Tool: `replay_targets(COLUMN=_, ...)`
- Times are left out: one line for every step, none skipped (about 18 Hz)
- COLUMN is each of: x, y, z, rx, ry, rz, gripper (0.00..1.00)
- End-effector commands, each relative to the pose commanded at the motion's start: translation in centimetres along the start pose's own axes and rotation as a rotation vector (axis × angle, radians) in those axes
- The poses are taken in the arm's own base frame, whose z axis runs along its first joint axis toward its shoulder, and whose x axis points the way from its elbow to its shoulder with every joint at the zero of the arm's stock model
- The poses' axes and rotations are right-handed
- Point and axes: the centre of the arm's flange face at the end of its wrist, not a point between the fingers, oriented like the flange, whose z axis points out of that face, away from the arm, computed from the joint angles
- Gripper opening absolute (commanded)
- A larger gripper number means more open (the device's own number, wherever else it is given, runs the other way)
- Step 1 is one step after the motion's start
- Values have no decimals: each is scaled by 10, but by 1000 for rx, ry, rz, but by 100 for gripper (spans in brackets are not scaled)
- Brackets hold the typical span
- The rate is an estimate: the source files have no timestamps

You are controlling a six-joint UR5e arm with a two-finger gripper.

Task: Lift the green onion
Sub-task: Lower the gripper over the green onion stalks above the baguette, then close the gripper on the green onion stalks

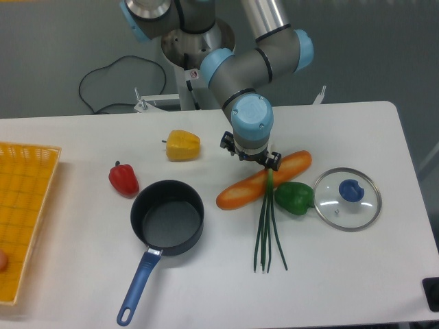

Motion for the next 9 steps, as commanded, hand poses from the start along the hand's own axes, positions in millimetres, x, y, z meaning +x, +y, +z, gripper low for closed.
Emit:
replay_targets(x=-3, y=2, z=-1, rx=0, ry=-3, rz=-3, gripper=100)
replay_targets(x=-8, y=4, z=-3, rx=-9, ry=-14, rz=-6, gripper=100)
replay_targets(x=-14, y=6, z=-9, rx=-25, ry=-40, rz=12, gripper=100)
replay_targets(x=-19, y=8, z=-13, rx=-38, ry=-55, rz=41, gripper=100)
replay_targets(x=-20, y=11, z=-10, rx=-40, ry=-50, rz=57, gripper=100)
replay_targets(x=-22, y=14, z=-8, rx=-39, ry=-43, rz=56, gripper=100)
replay_targets(x=-23, y=17, z=-4, rx=-45, ry=-38, rz=51, gripper=100)
replay_targets(x=-24, y=18, z=-1, rx=-50, ry=-32, rz=49, gripper=100)
replay_targets(x=-28, y=22, z=1, rx=-50, ry=-29, rz=39, gripper=100)
